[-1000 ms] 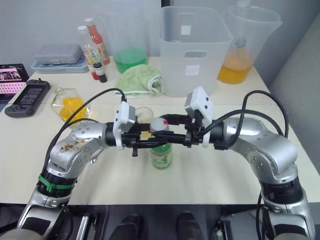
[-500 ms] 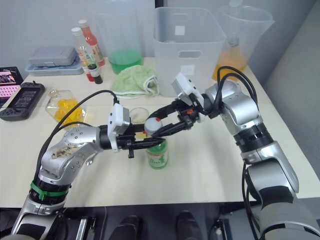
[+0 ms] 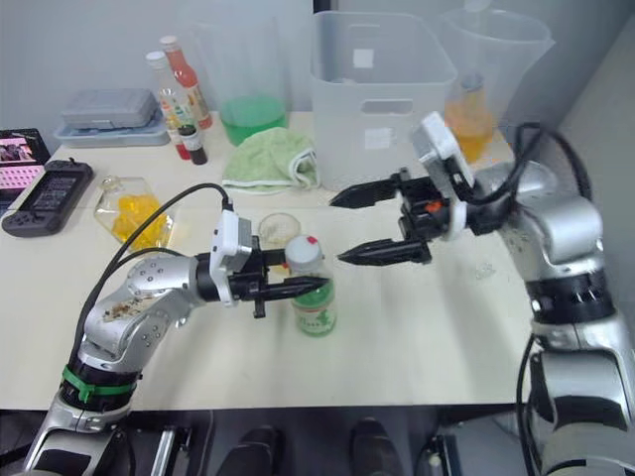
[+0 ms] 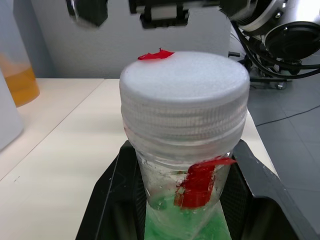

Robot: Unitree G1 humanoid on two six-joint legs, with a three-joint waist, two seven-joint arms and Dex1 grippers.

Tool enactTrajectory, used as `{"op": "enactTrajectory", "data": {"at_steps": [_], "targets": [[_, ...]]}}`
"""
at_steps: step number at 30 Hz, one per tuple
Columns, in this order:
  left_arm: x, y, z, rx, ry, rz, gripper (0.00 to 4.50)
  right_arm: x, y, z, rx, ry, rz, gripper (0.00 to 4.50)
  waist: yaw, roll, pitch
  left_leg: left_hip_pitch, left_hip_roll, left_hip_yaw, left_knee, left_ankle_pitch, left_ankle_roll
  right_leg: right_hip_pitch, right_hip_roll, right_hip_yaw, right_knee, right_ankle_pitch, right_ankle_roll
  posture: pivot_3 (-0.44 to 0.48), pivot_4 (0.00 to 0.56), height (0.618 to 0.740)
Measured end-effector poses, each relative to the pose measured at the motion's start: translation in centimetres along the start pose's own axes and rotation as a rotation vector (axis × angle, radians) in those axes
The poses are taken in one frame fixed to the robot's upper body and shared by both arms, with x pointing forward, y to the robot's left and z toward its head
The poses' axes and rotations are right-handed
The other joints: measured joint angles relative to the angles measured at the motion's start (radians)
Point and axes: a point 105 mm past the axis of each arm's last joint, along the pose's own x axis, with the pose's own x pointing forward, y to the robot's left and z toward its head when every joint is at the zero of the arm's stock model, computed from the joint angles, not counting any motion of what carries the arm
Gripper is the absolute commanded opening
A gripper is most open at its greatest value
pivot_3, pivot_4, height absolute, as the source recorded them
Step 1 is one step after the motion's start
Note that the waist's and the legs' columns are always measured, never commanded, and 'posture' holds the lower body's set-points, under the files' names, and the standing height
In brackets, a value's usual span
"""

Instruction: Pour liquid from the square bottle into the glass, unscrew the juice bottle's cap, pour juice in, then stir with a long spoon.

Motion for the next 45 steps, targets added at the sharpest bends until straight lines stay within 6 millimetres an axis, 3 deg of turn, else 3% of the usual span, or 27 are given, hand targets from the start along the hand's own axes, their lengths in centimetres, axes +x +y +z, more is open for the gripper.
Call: {"op": "enactTrajectory", "data": {"at_steps": [3, 10, 20, 24, 29, 38, 45], "targets": [[0.5, 0.1, -0.1, -0.001, -0.006, -0.028, 1.52, -0.1, 1.0, -0.4, -0.007, -0.028, -0.196, 4.46, 0.003, 0.000, 0.000, 0.000, 0.000, 0.000, 0.000, 0.000, 0.000, 0.000, 0.000, 0.000, 0.000, 0.000, 0.000, 0.000, 0.150, 0.740], [1.3, 0.5, -0.2, -0.010, -0.012, -0.077, 1.52, 2.0, 3.0, -1.1, -0.028, -0.017, -0.436, 4.46, 0.011, 0.000, 0.000, -0.001, -0.001, 0.000, 0.001, 0.000, 0.000, 0.001, 0.000, 0.000, 0.000, 0.000, 0.000, 0.000, 0.150, 0.740], [1.8, 0.6, -0.2, -0.015, -0.018, -0.116, 1.52, 3.4, 3.2, -1.9, 0.007, -0.002, -0.544, 4.46, 0.026, 0.000, 0.000, -0.001, -0.001, 0.000, 0.001, 0.000, 0.000, 0.001, -0.001, 0.000, -0.001, 0.000, 0.000, 0.000, 0.150, 0.740], [1.9, 0.5, -0.3, -0.017, -0.018, -0.119, 1.52, 3.2, 2.9, -2.2, 0.025, 0.013, -0.577, 3.36, 0.026, 0.000, 0.000, -0.001, -0.001, 0.000, 0.001, 0.000, 0.000, 0.001, 0.000, 0.000, -0.001, 0.000, 0.000, 0.000, 0.150, 0.740], [1.8, 0.6, -0.3, -0.020, -0.017, -0.116, 1.52, 3.9, 3.4, -2.3, 0.052, -0.002, -0.528, 1.69, 0.026, 0.000, 0.000, -0.001, -0.001, 0.000, 0.001, 0.000, 0.000, 0.001, 0.000, 0.000, -0.001, 0.000, 0.000, 0.000, 0.150, 0.740], [2.0, 0.2, 0.1, 0.008, -0.009, -0.117, 1.52, 3.1, 3.3, -2.5, -0.008, 0.041, -0.360, 1.68, 0.026, 0.000, 0.000, 0.000, -0.001, 0.000, 0.001, 0.000, 0.000, 0.003, 0.000, 0.000, -0.003, -0.002, 0.003, 0.000, 0.150, 0.740], [2.0, 0.0, 0.0, 0.018, 0.015, -0.111, 1.52, 2.6, 0.9, -2.5, -0.139, 0.098, 0.013, 1.68, 0.016, 0.000, 0.000, 0.009, 0.000, 0.000, 0.000, 0.000, 0.000, 0.011, 0.000, 0.000, -0.005, -0.004, 0.007, 0.000, 0.150, 0.740]]}}
